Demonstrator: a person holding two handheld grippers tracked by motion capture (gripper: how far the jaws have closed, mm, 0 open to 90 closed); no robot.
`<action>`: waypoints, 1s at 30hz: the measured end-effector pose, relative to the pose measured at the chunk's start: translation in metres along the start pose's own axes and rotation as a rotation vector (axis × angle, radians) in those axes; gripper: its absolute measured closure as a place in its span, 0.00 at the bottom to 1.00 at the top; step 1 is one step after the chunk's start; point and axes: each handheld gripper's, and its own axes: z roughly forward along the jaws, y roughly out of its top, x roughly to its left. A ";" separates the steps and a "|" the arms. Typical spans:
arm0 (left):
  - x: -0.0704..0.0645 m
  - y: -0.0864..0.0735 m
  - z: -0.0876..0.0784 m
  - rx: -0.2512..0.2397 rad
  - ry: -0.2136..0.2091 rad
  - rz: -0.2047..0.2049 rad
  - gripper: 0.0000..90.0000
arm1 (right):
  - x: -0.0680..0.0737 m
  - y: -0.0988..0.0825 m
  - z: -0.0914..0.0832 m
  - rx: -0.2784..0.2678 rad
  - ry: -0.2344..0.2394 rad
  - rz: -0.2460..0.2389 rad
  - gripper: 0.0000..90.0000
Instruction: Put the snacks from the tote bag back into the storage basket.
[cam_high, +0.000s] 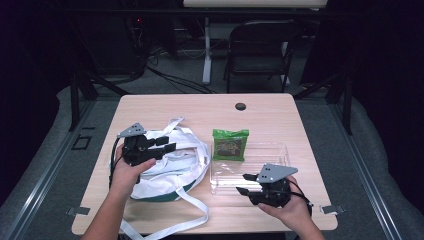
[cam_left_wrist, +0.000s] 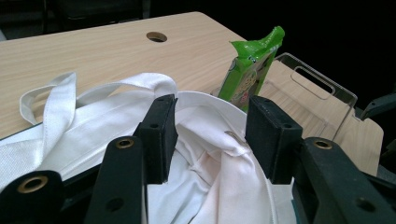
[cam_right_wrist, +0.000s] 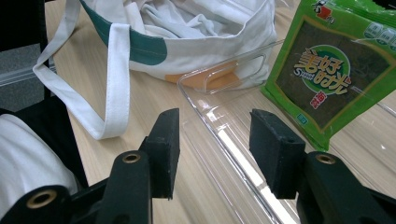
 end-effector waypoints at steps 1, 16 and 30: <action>0.000 0.000 0.000 0.001 0.000 0.004 0.59 | 0.001 -0.001 0.001 -0.001 0.001 0.000 0.59; 0.000 -0.003 0.003 0.005 0.020 0.002 0.58 | 0.002 -0.014 0.007 -0.038 -0.023 0.046 0.60; 0.000 -0.005 0.006 0.014 0.027 0.007 0.58 | -0.002 -0.020 0.005 -0.085 -0.070 0.075 0.59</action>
